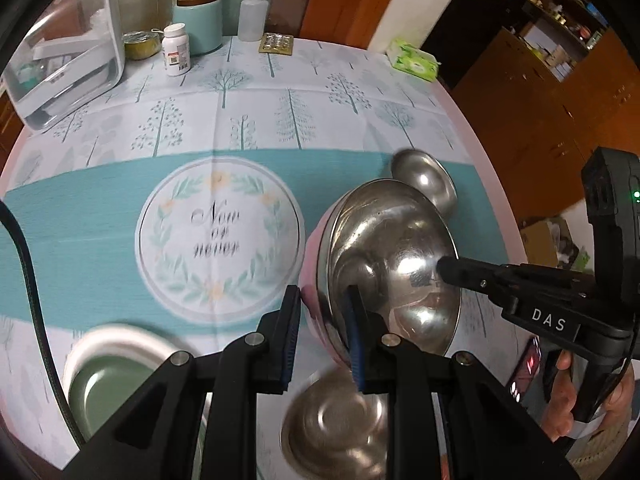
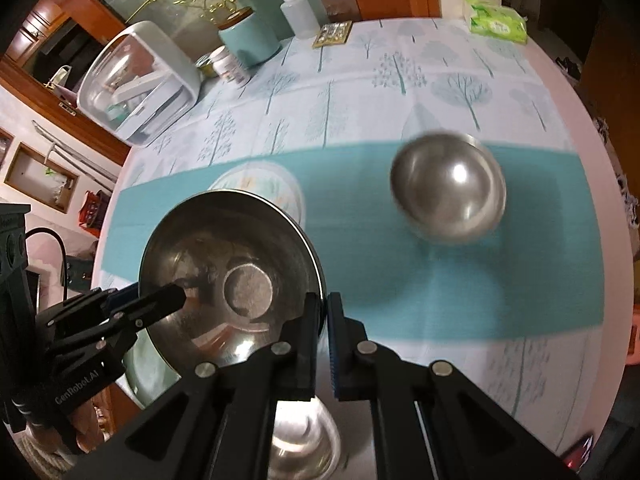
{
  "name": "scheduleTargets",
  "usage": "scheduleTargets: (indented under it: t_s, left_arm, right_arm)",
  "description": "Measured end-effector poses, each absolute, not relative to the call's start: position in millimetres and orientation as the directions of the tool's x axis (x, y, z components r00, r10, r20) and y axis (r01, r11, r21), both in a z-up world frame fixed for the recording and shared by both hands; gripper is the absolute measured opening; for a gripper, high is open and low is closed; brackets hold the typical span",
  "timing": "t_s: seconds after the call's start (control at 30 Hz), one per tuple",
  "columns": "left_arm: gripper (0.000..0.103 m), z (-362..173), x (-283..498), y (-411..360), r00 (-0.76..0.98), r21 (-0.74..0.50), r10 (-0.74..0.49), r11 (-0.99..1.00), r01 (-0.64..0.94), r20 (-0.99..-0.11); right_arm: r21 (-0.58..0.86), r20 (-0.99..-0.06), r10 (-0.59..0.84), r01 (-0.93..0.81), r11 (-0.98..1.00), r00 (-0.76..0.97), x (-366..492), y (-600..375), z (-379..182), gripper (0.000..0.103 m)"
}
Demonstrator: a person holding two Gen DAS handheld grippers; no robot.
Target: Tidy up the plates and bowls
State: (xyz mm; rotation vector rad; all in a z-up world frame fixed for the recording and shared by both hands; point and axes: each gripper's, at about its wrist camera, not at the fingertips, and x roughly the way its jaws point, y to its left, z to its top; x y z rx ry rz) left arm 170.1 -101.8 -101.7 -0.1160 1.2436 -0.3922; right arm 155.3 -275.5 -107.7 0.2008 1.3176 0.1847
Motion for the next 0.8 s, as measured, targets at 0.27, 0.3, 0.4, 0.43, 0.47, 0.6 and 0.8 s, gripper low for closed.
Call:
scheduleTargets:
  t_s: [0.27, 0.3, 0.4, 0.43, 0.47, 0.6, 0.8]
  left_arm:
    - [0.02, -106.9, 105.2, -101.3, 0.225, -0.266, -0.326, 0.928, 0.262, -0.918]
    - [0.02, -110.7, 100.1, -102.1, 0.215, -0.263, -0.322, 0.928, 0.264, -0.922]
    - [0.02, -127.6, 88.5, -104.0, 0.168, -0.267, -0.315, 0.929, 0.257, -0.934]
    - [0.02, -134.4, 84.3, -104.2, 0.148, -0.271, -0.314, 0.929, 0.252, -0.938]
    - [0.02, -139.8, 80.8, -104.6, 0.134, -0.273, -0.312, 0.929, 0.249, -0.941]
    - [0.02, -157.6, 65.9, -108.0, 0.092, -0.262, -0.292, 0.933, 0.248, -0.952]
    - [0.02, -171.7, 57.8, -108.8, 0.061, -0.262, -0.283, 0.936, 0.235, -0.957]
  right_arm:
    - [0.247, -0.943, 0.244, -0.015, 0.969, 0.225, 95.9, -269.0, -105.2, 0.005]
    - [0.248, -0.944, 0.245, -0.016, 0.969, 0.222, 90.3, -268.7, -106.8, 0.005]
    - [0.242, -0.949, 0.239, -0.011, 0.97, 0.207, 76.0, -267.8, -114.6, 0.006]
    - [0.24, -0.951, 0.237, -0.006, 0.971, 0.199, 72.2, -267.7, -118.7, 0.006]
    - [0.238, -0.953, 0.234, -0.005, 0.971, 0.193, 69.1, -267.8, -121.2, 0.006]
    - [0.226, -0.962, 0.224, -0.007, 0.974, 0.155, 58.2, -264.9, -136.9, 0.006]
    - [0.227, -0.967, 0.225, 0.0, 0.974, 0.12, 49.7, -264.9, -152.3, 0.006]
